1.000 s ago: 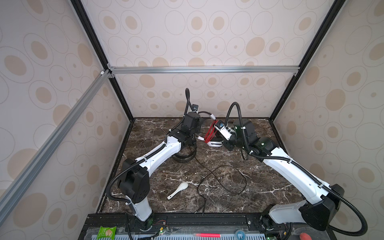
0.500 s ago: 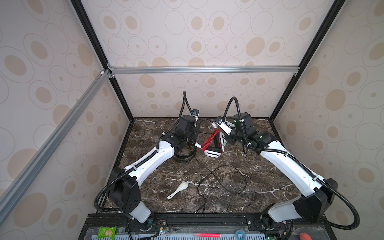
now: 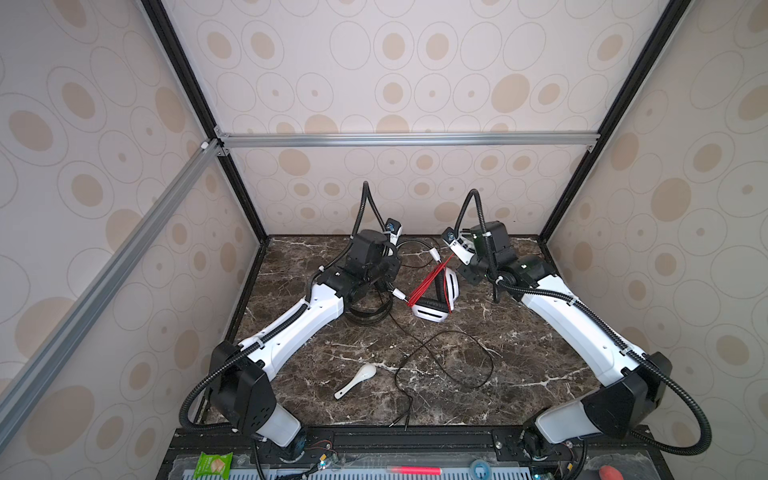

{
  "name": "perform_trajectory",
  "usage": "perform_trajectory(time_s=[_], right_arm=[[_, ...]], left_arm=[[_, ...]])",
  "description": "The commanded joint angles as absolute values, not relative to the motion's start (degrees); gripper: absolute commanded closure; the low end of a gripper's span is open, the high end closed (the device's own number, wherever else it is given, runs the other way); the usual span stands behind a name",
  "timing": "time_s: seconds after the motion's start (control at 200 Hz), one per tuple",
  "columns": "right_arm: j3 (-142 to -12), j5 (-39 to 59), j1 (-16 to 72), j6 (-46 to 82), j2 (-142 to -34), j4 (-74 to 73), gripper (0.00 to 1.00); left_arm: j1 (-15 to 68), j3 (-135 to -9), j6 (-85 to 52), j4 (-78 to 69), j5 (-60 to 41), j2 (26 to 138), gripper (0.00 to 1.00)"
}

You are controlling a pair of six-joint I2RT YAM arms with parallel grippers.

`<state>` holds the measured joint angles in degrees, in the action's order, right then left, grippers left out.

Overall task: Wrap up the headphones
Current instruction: 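Loop the red cable around the earcups with the right gripper while the left lowers, then regrasp the red cable below the headphones with the right gripper while the left raises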

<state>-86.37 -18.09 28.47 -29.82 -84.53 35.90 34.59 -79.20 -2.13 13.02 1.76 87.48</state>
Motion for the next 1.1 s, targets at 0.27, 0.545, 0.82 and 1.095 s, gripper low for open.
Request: perform_trajectory(time_s=[0.27, 0.545, 0.82, 1.095], right_arm=[[-83.3, -15.8, 24.1, -23.8, -83.0, 33.9, 0.91], [-77.8, -9.4, 22.4, -23.2, -81.4, 28.4, 0.84], [-67.6, -1.7, 22.2, -28.1, -75.4, 18.8, 0.68], [-61.5, 6.0, 19.0, -25.7, -71.4, 13.9, 0.55]], left_arm=[[34.3, -84.3, -2.6, 16.5, -9.6, 86.1, 1.00], [34.4, -87.5, -3.0, 18.6, -11.3, 86.7, 1.00], [34.3, -91.2, -3.5, 20.5, -13.3, 88.2, 1.00], [34.2, -93.3, -4.2, 21.8, -14.1, 88.9, 1.00]])
